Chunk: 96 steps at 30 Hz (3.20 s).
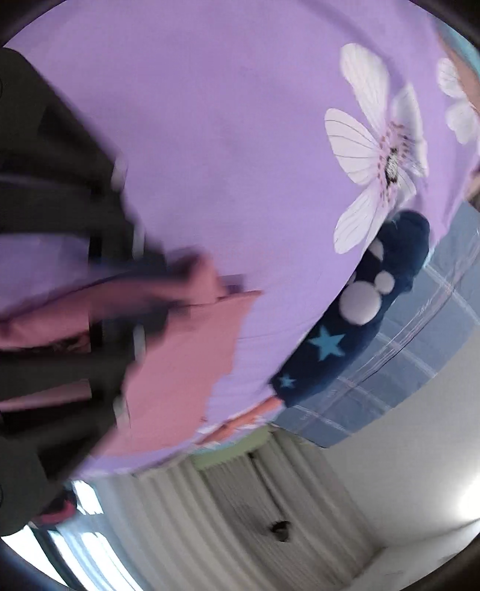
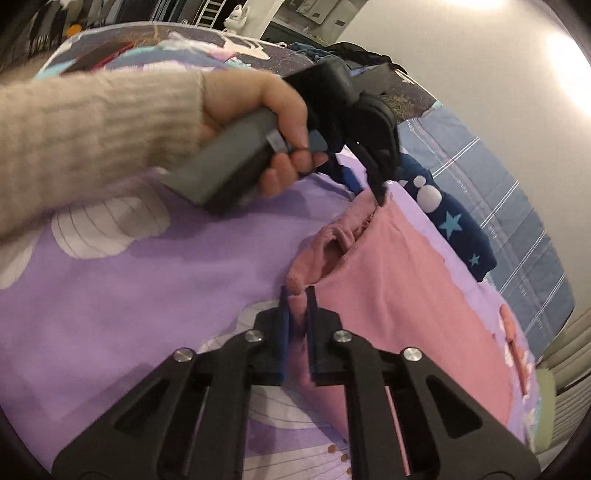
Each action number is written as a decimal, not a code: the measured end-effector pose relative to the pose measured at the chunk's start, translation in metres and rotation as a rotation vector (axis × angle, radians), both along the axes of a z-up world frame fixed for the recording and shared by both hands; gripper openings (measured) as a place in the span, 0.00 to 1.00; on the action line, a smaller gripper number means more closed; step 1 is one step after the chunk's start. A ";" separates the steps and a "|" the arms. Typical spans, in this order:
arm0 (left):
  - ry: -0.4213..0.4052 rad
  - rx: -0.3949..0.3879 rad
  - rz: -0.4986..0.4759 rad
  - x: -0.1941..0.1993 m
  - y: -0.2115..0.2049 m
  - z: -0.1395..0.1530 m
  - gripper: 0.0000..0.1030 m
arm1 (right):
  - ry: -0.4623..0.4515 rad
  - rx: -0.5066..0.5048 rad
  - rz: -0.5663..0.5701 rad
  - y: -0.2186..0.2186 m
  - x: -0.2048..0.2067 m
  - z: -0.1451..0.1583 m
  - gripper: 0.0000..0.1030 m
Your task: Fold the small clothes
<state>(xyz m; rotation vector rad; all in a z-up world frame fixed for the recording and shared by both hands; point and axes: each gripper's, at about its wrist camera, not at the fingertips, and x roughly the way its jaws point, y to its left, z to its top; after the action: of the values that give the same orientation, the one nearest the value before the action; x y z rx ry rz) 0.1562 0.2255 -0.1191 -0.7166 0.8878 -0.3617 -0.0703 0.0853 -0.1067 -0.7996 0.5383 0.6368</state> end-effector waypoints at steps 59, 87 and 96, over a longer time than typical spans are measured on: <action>-0.083 -0.020 -0.117 -0.020 -0.019 0.003 0.59 | -0.056 -0.109 -0.073 0.014 -0.011 -0.019 0.27; -0.148 0.291 -0.158 0.015 -0.159 0.115 0.09 | 0.092 0.518 -0.384 -0.159 0.030 0.091 0.04; -0.163 0.379 -0.167 0.019 -0.212 0.133 0.09 | 0.096 0.614 -0.416 -0.209 0.027 0.094 0.04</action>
<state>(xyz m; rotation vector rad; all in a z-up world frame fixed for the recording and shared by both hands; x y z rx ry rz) 0.1753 0.0135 0.0143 -0.2602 0.8328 -0.3800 -0.0431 -0.1236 -0.0127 -0.0712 0.5356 0.4163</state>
